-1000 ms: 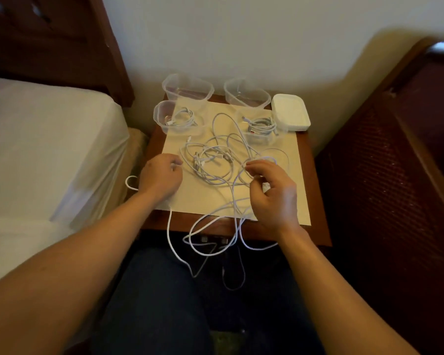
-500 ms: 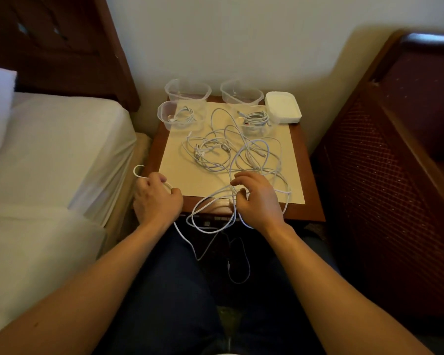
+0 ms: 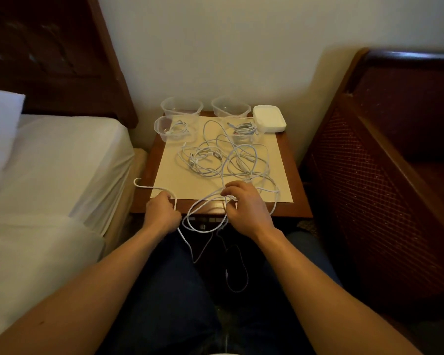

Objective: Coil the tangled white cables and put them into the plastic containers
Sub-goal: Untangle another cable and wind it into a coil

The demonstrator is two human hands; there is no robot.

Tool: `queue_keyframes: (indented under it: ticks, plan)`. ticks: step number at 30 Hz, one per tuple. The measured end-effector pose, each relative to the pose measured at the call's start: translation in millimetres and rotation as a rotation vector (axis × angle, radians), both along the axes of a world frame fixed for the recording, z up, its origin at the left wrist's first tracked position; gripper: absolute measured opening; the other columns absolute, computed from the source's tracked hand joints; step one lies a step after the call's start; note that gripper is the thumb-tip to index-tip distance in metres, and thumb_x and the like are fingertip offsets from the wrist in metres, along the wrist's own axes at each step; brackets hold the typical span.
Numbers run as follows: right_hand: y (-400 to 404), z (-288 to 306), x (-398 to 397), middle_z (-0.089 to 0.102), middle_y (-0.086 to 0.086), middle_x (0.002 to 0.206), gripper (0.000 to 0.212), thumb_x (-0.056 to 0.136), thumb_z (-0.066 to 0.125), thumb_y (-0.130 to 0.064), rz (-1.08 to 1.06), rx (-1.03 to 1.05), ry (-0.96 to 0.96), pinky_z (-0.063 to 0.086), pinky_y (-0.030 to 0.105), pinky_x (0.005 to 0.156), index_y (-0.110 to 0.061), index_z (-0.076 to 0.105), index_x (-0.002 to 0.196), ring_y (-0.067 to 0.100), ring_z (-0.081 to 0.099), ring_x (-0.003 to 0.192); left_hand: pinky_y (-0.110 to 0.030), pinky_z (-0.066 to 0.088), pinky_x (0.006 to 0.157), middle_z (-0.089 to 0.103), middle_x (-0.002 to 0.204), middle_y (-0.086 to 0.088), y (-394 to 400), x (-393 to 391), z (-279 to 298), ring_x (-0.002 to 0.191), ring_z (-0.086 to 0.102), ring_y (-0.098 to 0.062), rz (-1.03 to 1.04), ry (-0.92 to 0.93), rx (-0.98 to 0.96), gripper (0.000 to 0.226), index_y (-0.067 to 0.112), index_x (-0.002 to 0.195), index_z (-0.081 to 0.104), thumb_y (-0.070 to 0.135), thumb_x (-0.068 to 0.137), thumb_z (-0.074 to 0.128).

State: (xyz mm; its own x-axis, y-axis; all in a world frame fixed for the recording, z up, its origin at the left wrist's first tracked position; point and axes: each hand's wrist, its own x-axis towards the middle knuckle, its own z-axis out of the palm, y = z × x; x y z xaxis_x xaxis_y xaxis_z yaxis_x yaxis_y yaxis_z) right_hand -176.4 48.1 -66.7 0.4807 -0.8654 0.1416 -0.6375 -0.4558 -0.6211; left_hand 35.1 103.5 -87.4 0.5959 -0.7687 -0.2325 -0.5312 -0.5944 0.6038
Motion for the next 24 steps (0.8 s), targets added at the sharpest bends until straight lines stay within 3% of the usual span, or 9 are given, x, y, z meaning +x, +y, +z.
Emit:
queue_keyframes:
  ticks: [6,9,13,16,20,24]
  plan:
    - [-3,10,-15,0.057,-0.004,0.138,0.035,0.093,0.055,-0.006,-0.044,0.008,-0.037,0.041,0.034,0.110,-0.017,0.068,0.124,0.012,0.042,0.134,-0.037,0.044,0.102,0.065,0.130,-0.012,-6,-6,37,0.121,0.058,-0.031,-0.009,-0.052,-0.278,0.041,0.012,0.123,0.072,0.007,0.088,0.052]
    - [-9,26,-12,0.052,-0.004,0.146,0.049,0.093,0.055,-0.006,-0.067,0.021,-0.104,0.036,0.035,0.116,-0.020,0.056,0.140,0.013,0.041,0.139,-0.029,0.041,0.093,0.061,0.115,-0.001,-16,-6,66,0.108,0.054,-0.019,-0.207,-0.073,-0.337,0.039,0.020,0.117,0.076,0.008,0.092,0.049]
    - [-17,49,0,0.032,-0.007,0.162,0.078,0.090,0.065,-0.014,0.050,-0.005,-0.151,0.027,0.030,0.119,-0.028,0.029,0.158,0.011,0.028,0.148,-0.017,0.037,0.080,0.062,0.106,0.009,-28,-8,109,0.102,0.052,-0.008,-0.569,-0.092,-0.247,0.040,0.024,0.108,0.080,0.005,0.093,0.048]
    - [-23,53,7,0.027,-0.008,0.165,0.069,0.093,0.068,-0.027,0.114,-0.093,-0.116,0.024,0.034,0.118,-0.035,0.037,0.154,0.014,0.023,0.152,-0.016,0.034,0.073,0.061,0.094,0.011,-27,-10,135,0.091,0.053,-0.003,-0.703,-0.086,-0.251,0.042,0.023,0.099,0.082,0.001,0.093,0.047]
    - [-21,50,4,0.057,-0.002,0.145,0.028,0.102,0.056,-0.032,0.124,-0.093,-0.194,0.035,0.041,0.113,-0.025,0.070,0.126,0.018,0.040,0.141,-0.022,0.038,0.073,0.062,0.088,0.014,-21,-14,148,0.088,0.054,0.004,-0.728,-0.025,-0.351,0.037,0.021,0.094,0.082,0.000,0.092,0.052]
    - [-6,59,-5,0.068,-0.001,0.100,0.019,0.104,0.056,-0.024,0.103,-0.107,-0.352,0.050,0.042,0.085,-0.016,0.073,0.110,0.018,0.061,0.099,-0.021,0.038,0.067,0.066,0.090,0.014,-11,-16,146,0.086,0.054,0.005,-0.755,-0.041,-0.364,0.016,0.023,0.099,0.080,0.018,0.093,0.066]
